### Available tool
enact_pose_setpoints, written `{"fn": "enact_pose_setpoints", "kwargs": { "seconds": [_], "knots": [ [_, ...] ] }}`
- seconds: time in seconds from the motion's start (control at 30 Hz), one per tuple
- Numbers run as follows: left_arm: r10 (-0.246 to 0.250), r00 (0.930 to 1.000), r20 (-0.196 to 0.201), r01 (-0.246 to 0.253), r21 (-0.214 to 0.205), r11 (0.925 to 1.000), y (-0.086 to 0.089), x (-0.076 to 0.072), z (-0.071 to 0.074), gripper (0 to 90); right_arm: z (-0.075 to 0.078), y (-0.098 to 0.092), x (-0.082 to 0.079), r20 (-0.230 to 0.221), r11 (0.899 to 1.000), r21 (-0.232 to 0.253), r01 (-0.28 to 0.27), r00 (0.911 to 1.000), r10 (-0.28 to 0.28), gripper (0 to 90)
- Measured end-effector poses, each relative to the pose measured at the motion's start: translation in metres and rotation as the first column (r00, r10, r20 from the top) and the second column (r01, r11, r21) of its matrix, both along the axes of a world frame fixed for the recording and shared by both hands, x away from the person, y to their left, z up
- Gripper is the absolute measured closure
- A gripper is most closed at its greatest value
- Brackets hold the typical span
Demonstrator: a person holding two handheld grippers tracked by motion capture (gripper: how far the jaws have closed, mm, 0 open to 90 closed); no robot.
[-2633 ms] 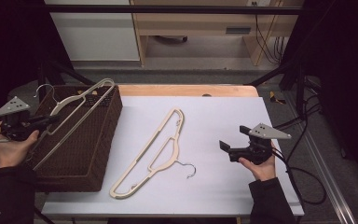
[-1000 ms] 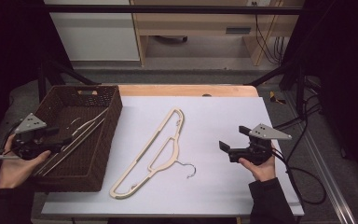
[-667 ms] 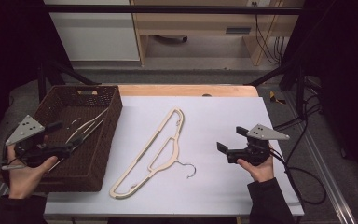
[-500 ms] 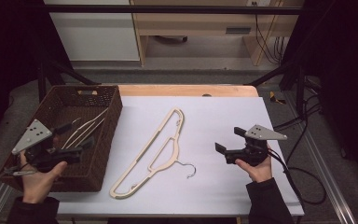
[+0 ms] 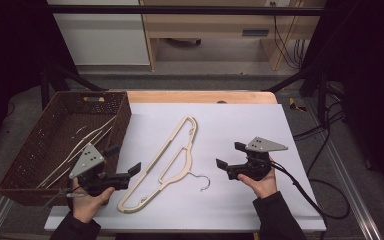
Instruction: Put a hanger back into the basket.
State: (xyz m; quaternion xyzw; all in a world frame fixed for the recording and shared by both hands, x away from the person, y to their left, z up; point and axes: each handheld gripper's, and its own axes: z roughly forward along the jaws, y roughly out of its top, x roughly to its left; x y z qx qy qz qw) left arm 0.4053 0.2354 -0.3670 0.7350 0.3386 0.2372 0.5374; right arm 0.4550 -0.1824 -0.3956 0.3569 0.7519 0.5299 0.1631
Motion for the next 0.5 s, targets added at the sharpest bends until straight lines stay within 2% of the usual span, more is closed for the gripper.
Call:
{"fn": "enact_pose_setpoints", "kwargs": {
  "seconds": [0.17, 0.3, 0.5],
  "knots": [
    [-0.033, 0.9988, -0.036, 0.034, 0.025, 0.9991, -0.009, 0.000, -0.020, 9.6, -0.008, 0.013, 0.002, -0.010, 0.999, -0.023, -0.027, 0.9996, 0.027, 8.6],
    [-0.041, 0.9968, -0.068, 0.043, 0.028, 0.9987, -0.014, 0.003, -0.029, 9.7, -0.013, 0.023, 0.003, -0.016, 0.999, -0.034, -0.042, 0.9990, 0.041, 8.7],
    [-0.053, 0.9932, -0.104, 0.059, 0.057, 0.9966, -0.020, 0.008, -0.043, 9.7, -0.027, 0.039, 0.009, -0.037, 0.995, -0.075, -0.069, 0.9971, 0.066, 13.1]
  ]
}}
